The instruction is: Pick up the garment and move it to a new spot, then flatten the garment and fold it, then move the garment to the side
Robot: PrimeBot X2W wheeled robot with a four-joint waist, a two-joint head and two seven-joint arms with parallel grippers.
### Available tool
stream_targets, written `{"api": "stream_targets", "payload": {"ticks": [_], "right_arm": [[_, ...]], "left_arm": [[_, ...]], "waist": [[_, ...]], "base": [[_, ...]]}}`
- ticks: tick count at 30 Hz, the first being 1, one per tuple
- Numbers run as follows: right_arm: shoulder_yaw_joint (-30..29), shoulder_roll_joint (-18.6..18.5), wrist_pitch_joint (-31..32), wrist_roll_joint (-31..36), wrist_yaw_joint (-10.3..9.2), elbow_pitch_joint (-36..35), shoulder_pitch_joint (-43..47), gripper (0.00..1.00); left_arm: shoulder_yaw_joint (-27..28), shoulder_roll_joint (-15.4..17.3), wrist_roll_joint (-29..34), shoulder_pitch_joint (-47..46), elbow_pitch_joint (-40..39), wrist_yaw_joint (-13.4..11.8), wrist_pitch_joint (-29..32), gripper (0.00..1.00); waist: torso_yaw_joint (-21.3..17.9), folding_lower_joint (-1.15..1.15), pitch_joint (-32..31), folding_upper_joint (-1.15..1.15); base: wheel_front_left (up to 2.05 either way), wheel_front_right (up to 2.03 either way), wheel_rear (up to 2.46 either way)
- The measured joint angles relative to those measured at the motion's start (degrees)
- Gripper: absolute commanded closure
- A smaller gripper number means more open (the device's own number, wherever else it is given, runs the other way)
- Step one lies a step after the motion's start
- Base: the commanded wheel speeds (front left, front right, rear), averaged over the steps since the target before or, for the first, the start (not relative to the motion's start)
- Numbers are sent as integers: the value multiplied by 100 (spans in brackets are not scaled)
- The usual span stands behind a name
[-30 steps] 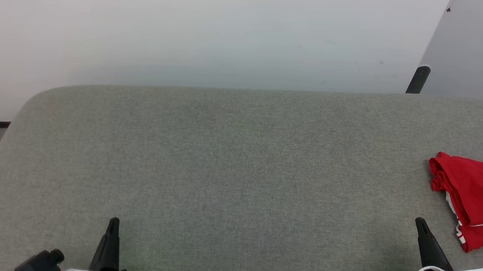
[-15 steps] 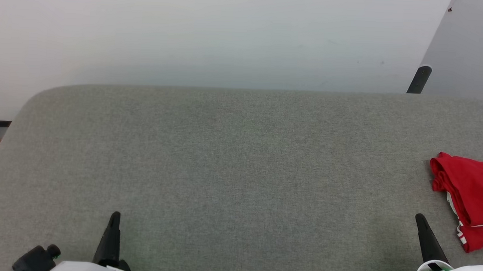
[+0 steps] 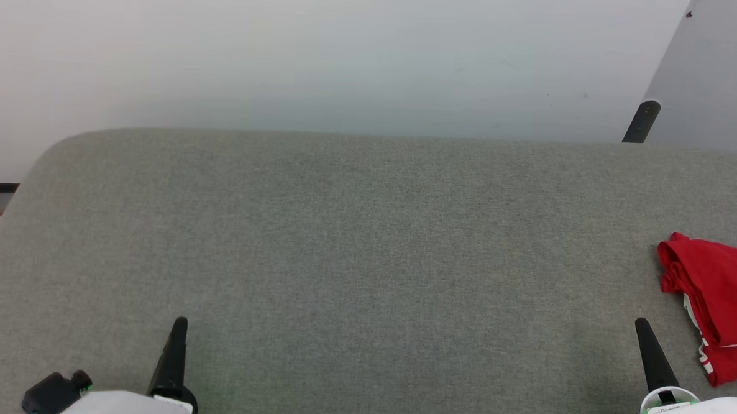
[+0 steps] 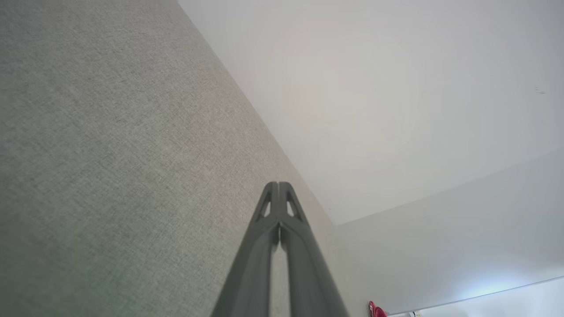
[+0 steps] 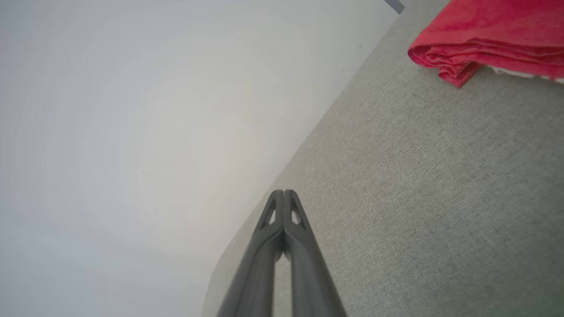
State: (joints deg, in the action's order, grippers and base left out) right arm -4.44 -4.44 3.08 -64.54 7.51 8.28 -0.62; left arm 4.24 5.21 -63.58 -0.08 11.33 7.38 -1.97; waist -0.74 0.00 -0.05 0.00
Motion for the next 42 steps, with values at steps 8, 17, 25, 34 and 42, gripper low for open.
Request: {"api": "stream_targets", "payload": {"ticks": [8, 17, 25, 34, 42], "right_arm": [[-33, 20, 49, -406, -1, 93, -48, 100], [-63, 43, 101, -882, -2, 185, -144, 100], [-84, 65, 149, -1246, -2, 256, -233, 100], [-104, 87, 200, -1624, -2, 338, -299, 100], [-132, 104, 226, -1942, -3, 405, -352, 100]], "left_arm": [[29, -33, -438, -99, 41, -1, 127, 100], [58, -74, -892, -201, 76, 0, 256, 100], [91, -96, -1272, -263, 114, 0, 377, 100], [119, -122, -1659, -344, 159, 0, 495, 100], [144, -147, -1990, -427, 191, 0, 581, 100]], "waist": [[9, 0, 3, 0], [19, 0, 6, 0], [28, 1, 9, 0], [38, 0, 12, 0], [47, 0, 15, 0]], "base": [[0, 0, 0], [0, 0, 0], [0, 0, 0], [0, 0, 0], [0, 0, 0]]}}
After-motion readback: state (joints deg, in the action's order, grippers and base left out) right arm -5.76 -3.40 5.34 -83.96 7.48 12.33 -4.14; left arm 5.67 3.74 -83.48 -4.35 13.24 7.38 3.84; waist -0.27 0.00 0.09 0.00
